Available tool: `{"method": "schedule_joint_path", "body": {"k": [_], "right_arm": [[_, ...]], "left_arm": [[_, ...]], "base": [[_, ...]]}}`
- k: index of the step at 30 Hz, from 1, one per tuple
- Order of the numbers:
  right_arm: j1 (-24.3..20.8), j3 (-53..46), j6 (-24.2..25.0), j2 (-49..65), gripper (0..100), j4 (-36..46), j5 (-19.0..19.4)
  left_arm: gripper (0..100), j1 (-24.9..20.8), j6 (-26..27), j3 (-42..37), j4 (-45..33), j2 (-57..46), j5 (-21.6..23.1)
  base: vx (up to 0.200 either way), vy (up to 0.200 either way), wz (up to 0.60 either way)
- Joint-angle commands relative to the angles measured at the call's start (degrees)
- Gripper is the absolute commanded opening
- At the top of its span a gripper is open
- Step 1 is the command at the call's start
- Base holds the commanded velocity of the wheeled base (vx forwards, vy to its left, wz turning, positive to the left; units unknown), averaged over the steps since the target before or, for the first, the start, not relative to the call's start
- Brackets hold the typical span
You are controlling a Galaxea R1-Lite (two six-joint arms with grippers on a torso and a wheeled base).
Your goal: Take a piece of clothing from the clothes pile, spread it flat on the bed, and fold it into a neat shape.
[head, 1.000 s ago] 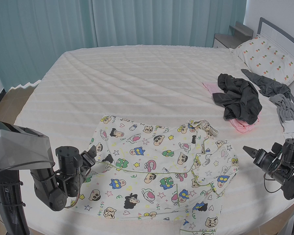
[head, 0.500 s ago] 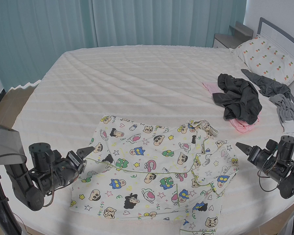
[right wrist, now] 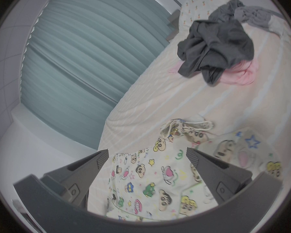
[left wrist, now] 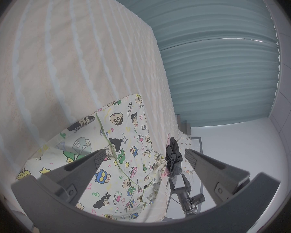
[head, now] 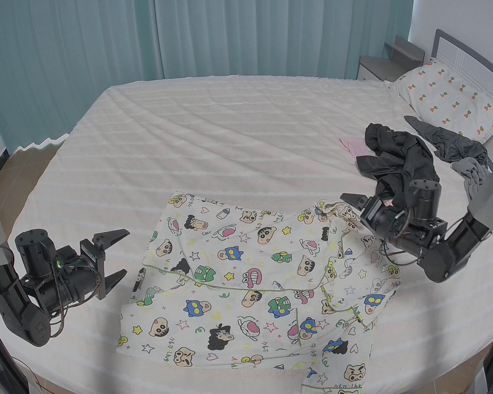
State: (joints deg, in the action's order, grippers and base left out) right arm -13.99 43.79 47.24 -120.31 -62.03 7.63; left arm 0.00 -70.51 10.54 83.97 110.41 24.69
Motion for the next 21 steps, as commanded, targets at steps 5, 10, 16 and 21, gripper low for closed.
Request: {"method": "schedule_joint_path", "body": {"k": [5,10,16,21], "right_arm": [[-1.5,28.6,8.8,-16.4,100,21.0,-4.2],[0.5,38.3,8.9,-19.9,100,31.4,-5.9],[1.4,48.3,7.2,-24.4,100,35.8,-9.9],[2.3,64.1,4.1,-30.1,100,40.8,-12.6]], "left_arm": [[100,2.9,-2.3,-0.4,0.1,3.1,3.3],[100,3.2,-2.1,-1.1,0.1,3.4,2.6],[100,4.2,-2.1,-1.8,0.1,3.5,2.6],[100,4.5,-2.0,-3.0,0.1,3.2,2.6]], "base": [[0.000,0.000,0.00],[0.000,0.000,0.00],[0.000,0.000,0.00],[0.000,0.000,0.00]]}}
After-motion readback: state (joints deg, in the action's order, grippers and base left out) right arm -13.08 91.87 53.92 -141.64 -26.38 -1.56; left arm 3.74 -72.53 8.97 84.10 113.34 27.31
